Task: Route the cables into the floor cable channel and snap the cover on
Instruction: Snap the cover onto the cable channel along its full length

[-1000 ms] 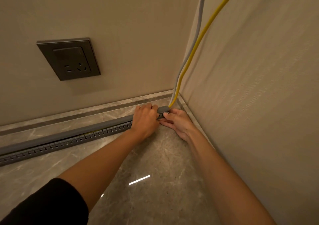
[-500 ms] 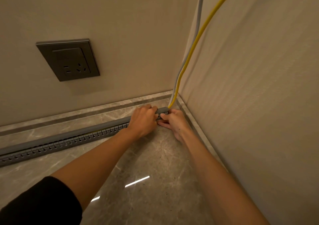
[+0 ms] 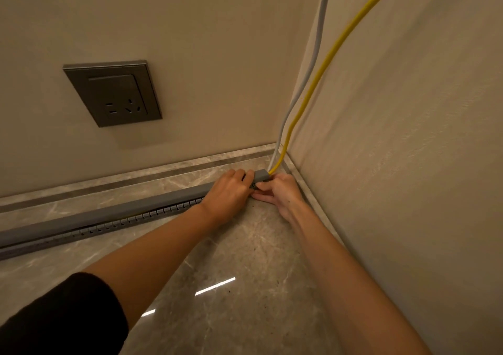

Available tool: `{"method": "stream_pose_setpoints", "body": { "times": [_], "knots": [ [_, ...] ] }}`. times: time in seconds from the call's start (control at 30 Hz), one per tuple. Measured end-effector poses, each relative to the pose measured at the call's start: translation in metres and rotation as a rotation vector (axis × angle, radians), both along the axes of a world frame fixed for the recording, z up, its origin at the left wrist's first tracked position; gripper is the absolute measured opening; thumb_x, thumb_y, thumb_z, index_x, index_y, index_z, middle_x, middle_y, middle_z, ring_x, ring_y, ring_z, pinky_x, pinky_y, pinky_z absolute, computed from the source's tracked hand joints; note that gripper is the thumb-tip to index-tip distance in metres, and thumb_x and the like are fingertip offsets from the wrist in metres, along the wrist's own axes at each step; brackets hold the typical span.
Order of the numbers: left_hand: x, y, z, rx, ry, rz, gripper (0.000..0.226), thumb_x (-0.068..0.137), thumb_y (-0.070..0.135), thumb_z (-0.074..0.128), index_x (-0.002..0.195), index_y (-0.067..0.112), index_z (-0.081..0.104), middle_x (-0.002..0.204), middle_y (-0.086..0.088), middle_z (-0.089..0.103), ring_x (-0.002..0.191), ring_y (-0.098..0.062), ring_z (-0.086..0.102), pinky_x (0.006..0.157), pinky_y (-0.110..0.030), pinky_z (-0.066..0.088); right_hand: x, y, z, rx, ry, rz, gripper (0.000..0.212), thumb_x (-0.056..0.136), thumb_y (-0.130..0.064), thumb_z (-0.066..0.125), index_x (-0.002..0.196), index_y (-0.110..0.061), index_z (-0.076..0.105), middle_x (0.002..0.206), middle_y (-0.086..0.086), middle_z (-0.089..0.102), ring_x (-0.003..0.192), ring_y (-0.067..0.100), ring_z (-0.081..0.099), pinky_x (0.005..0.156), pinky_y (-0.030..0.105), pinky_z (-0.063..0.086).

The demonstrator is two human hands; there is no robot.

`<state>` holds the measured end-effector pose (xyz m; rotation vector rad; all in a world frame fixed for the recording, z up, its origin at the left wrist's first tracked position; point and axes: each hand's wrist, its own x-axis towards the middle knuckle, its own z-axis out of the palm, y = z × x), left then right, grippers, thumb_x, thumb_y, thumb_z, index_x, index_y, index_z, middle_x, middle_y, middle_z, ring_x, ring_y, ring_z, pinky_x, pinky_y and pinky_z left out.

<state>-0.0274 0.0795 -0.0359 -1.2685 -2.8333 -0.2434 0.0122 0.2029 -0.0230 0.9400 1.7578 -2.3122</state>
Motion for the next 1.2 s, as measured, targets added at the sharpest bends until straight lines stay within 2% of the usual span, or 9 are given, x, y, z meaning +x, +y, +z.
{"method": "stream_pose_setpoints", "body": {
  "times": [0.13,0.27,0.37,0.43,0.53,0.67,0.97,1.1,1.2],
  "knots": [
    [0.001,0.001,0.004,-0.088,0.18,-0.109,0.041,0.064,0.008,0.037,0.087,-0.003,0.07,0.064,-0.01,0.069,0.048,-0.022,0.062,0.047,-0.02,0.052,0.0,-0.001,0.001,0.0,0.001,0.006,0.033,0.086,0.016,0.043,0.118,0.011,0.053,0.076,0.008,0.06,0.067,0.017,0.06,0.078,0.035,0.053],
    [0.001,0.003,0.001,-0.069,0.288,-0.136,0.047,0.063,0.011,0.031,0.084,-0.002,0.071,0.063,-0.009,0.069,0.048,-0.021,0.062,0.048,-0.02,0.051,0.001,0.0,0.0,-0.02,0.026,0.014,0.034,0.086,0.017,0.043,0.119,0.012,0.052,0.077,0.009,0.061,0.068,0.017,0.06,0.086,0.036,0.049],
    [-0.003,0.003,-0.002,-0.058,0.223,-0.125,0.045,0.064,0.012,0.033,0.087,-0.003,0.069,0.063,-0.011,0.069,0.047,-0.024,0.062,0.046,-0.021,0.05,0.004,0.005,-0.004,-0.058,0.077,0.067,0.034,0.088,0.014,0.044,0.122,0.013,0.049,0.08,0.009,0.062,0.063,0.012,0.066,0.086,0.033,0.052],
    [-0.003,0.001,0.001,-0.039,0.162,-0.06,0.034,0.07,0.008,0.043,0.09,-0.004,0.066,0.066,-0.015,0.069,0.051,-0.029,0.063,0.047,-0.025,0.05,0.008,0.01,-0.006,-0.093,0.102,0.111,0.036,0.089,0.015,0.042,0.124,0.013,0.047,0.084,0.01,0.063,0.059,0.008,0.07,0.076,0.026,0.058],
    [-0.006,0.001,0.005,0.029,0.016,-0.069,0.022,0.087,0.004,0.05,0.105,-0.007,0.056,0.093,-0.027,0.066,0.082,-0.043,0.062,0.068,-0.04,0.049,0.01,0.015,-0.01,-0.163,0.124,0.121,0.039,0.091,0.016,0.036,0.128,0.011,0.043,0.093,0.014,0.063,0.063,0.01,0.072,0.067,0.019,0.06],
    [-0.013,0.003,0.007,-0.019,-0.104,-0.011,0.027,0.094,0.016,0.042,0.115,0.0,0.049,0.113,-0.023,0.06,0.101,-0.038,0.056,0.081,-0.041,0.042,0.009,0.015,-0.012,-0.168,0.132,0.098,0.035,0.094,0.01,0.035,0.128,0.015,0.04,0.092,0.018,0.062,0.06,0.011,0.072,0.065,0.02,0.06],
    [-0.01,0.002,0.002,0.062,-0.057,0.01,0.026,0.094,0.016,0.043,0.113,-0.001,0.051,0.106,-0.024,0.062,0.093,-0.04,0.058,0.073,-0.04,0.044,0.008,0.011,-0.012,-0.114,0.124,0.092,0.032,0.095,0.008,0.037,0.124,0.015,0.045,0.085,0.016,0.063,0.055,0.009,0.071,0.064,0.02,0.059],
    [-0.004,-0.003,-0.001,0.085,0.023,-0.059,0.028,0.081,0.013,0.054,0.101,-0.006,0.061,0.078,-0.026,0.066,0.066,-0.041,0.063,0.055,-0.039,0.052,0.009,0.012,-0.012,-0.1,0.149,0.112,0.028,0.094,0.008,0.037,0.119,0.005,0.051,0.086,0.012,0.064,0.057,0.008,0.071,0.066,0.019,0.059],
    [-0.005,-0.007,-0.003,0.053,0.066,-0.076,0.034,0.073,0.016,0.063,0.099,-0.006,0.064,0.072,-0.022,0.068,0.058,-0.037,0.064,0.05,-0.037,0.055,0.009,0.01,-0.012,-0.091,0.147,0.088,0.021,0.092,0.008,0.04,0.1,-0.002,0.057,0.085,0.011,0.064,0.057,0.007,0.07,0.065,0.02,0.059]
  ]
}}
